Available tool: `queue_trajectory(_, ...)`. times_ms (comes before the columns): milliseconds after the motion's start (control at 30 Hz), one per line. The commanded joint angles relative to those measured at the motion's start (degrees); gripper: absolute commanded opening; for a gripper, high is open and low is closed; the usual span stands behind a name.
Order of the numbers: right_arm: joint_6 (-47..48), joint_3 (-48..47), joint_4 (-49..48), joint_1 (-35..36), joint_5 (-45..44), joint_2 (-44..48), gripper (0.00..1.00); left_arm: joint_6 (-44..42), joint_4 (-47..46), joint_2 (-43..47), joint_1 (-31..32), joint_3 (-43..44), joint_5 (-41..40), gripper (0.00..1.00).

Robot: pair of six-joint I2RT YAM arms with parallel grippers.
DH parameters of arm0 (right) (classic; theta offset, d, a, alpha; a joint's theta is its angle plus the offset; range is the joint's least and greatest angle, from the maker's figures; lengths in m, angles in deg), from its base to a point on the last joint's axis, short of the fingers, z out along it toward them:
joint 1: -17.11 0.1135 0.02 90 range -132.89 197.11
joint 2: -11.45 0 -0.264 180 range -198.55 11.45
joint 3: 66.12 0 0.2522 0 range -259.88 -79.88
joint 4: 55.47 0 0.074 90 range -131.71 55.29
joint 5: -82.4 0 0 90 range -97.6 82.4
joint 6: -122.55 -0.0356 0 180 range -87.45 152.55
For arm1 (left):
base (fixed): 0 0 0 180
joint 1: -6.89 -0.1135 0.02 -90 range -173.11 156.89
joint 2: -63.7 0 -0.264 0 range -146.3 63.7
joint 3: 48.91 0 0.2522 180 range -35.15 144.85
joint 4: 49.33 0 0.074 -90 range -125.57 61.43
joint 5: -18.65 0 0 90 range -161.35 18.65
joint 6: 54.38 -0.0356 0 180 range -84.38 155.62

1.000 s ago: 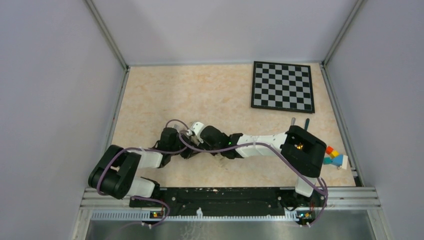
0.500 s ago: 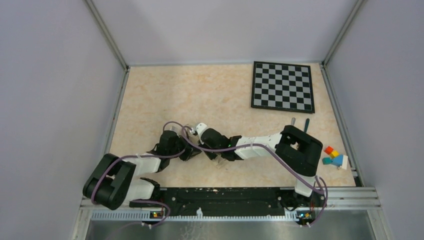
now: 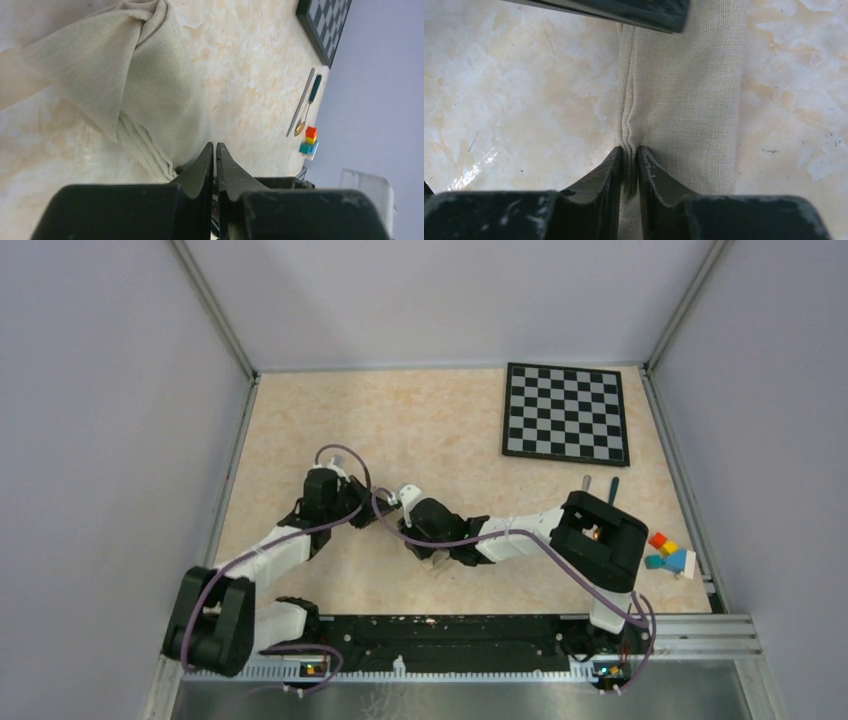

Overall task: Fold the napkin into a case and place the utensils inside
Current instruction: Pick up the smaller rectangle-folded napkin from the center of the board.

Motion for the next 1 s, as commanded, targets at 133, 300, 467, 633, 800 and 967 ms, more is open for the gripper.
queue_trajectory(133,5.58,0.76,4.68,2.42,-3.08,6.09,0.45,-6.99,-7.98,-20.1,-2.67,2.19,6.92,0.0)
queue_trajectory(300,14.01,-1.6,4.22,3.58,-8.11,5.75,0.56,-9.13,-6.48,-20.09,-4.32,1.3,6.76,0.0)
queue_trajectory(467,18.62,-5.88,4.76,4.27,-10.01,-0.34,0.56,-10.03,-4.21,-20.25,-4.84,2.39,6.85,0.0)
queue_trajectory(633,17.72,-6.39,2.96,4.94,-10.6,-2.85,0.55,-10.58,-3.53,-19.64,-5.39,2.4,6.51,0.0)
queue_trajectory(800,13.6,-8.45,4.62,6.23,-20.09,-7.46,0.44,-11.02,-2.71,-18.96,-5.49,3.04,7.15,0.02)
queue_trajectory(967,9.76,-7.75,3.27,7.01,-22.13,-6.94,0.0,-13.91,6.66,-9.39,-5.66,7.42,3.3,0.2)
